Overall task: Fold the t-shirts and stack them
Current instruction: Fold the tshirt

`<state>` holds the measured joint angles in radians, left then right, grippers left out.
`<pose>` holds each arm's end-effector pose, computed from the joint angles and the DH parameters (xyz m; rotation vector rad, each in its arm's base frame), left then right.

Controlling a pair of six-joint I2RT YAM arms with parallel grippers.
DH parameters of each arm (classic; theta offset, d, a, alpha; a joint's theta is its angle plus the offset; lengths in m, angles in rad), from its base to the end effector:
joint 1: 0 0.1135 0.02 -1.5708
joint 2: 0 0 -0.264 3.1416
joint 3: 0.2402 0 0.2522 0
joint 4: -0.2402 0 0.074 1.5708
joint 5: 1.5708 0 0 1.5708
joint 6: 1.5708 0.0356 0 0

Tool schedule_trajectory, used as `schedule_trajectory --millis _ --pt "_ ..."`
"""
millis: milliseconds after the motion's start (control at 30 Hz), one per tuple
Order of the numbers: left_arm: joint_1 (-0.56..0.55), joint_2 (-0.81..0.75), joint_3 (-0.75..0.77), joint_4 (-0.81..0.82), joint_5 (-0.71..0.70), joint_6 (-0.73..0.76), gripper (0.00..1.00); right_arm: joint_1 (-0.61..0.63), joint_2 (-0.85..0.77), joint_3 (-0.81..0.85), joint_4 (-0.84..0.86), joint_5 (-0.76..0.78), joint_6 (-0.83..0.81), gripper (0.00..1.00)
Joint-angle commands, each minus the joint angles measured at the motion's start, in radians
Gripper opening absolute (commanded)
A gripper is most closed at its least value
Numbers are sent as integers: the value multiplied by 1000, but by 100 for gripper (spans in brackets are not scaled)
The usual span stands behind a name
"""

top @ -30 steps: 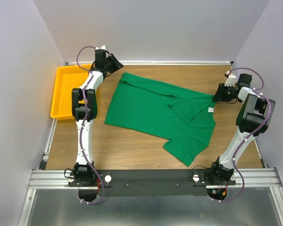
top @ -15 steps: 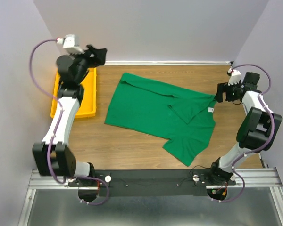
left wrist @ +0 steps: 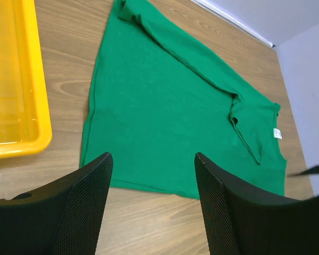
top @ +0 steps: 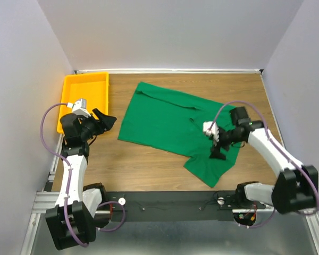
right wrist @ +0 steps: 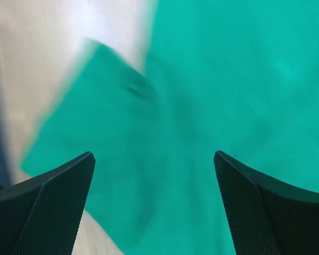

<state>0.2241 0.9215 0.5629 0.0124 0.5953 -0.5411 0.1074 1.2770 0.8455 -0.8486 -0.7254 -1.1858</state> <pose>0.2074 0.0268 0.2589 -0.3275 1.9035 -0.7813 0.2162 0.0471 0.2218 -1.5911 1.8811 0.6162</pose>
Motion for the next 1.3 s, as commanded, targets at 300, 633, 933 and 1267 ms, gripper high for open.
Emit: schedule_trajectory --millis 300,633,933,1267 --pt "-5 -142 -7 -267 -32 -43 73 633 -183 -246 236 358 371 73" --pt "-259 20 -66 -252 -351 -296 73 661 -171 -237 163 380 345 68" --pt "-347 186 -55 -223 -577 -437 69 661 -154 -250 149 393 353 67" --pt "-384 465 31 -138 -706 -487 57 661 -160 -258 171 423 379 67"
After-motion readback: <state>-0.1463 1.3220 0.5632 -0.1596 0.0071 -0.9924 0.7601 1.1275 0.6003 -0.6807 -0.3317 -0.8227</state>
